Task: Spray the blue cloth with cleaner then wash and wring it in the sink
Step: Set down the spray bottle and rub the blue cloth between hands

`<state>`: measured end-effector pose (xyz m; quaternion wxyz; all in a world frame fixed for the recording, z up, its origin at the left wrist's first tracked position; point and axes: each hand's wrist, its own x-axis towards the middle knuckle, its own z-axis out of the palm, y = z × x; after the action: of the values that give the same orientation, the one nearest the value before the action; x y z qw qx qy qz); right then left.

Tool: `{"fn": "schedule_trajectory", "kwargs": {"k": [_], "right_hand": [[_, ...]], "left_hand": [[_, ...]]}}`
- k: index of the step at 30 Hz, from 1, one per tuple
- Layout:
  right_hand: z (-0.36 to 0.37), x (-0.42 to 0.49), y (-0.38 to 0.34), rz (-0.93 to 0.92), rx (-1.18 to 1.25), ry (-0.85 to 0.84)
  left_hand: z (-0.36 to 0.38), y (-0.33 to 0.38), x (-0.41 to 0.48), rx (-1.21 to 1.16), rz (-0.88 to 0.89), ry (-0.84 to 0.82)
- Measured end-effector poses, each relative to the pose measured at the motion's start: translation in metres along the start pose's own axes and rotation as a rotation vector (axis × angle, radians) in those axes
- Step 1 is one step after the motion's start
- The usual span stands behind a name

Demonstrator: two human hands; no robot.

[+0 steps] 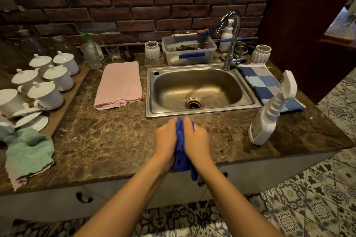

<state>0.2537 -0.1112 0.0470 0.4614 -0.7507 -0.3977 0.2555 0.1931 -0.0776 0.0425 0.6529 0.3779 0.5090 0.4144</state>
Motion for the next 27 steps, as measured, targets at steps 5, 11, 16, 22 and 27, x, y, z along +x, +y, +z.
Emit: {"fn": "schedule_trajectory", "kwargs": {"k": [5,11,16,22,27], "right_hand": [[-0.003,0.002,-0.015,-0.099,-0.050,0.002],[-0.046,0.031,-0.010,0.258,0.317,0.083],[-0.047,0.021,-0.001,0.239,0.308,0.094],[-0.018,-0.008,-0.015,-0.139,-0.095,0.100],[-0.019,0.020,-0.024,-0.076,-0.117,0.150]], "left_hand": [[-0.005,0.004,0.006,-0.160,-0.192,-0.253],[-0.012,0.015,0.015,-0.300,-0.141,-0.181],[-0.018,0.016,0.014,-0.256,-0.001,-0.177],[-0.003,0.011,0.004,-0.207,-0.069,-0.146],[0.011,0.000,-0.014,-0.141,-0.084,-0.126]]}}
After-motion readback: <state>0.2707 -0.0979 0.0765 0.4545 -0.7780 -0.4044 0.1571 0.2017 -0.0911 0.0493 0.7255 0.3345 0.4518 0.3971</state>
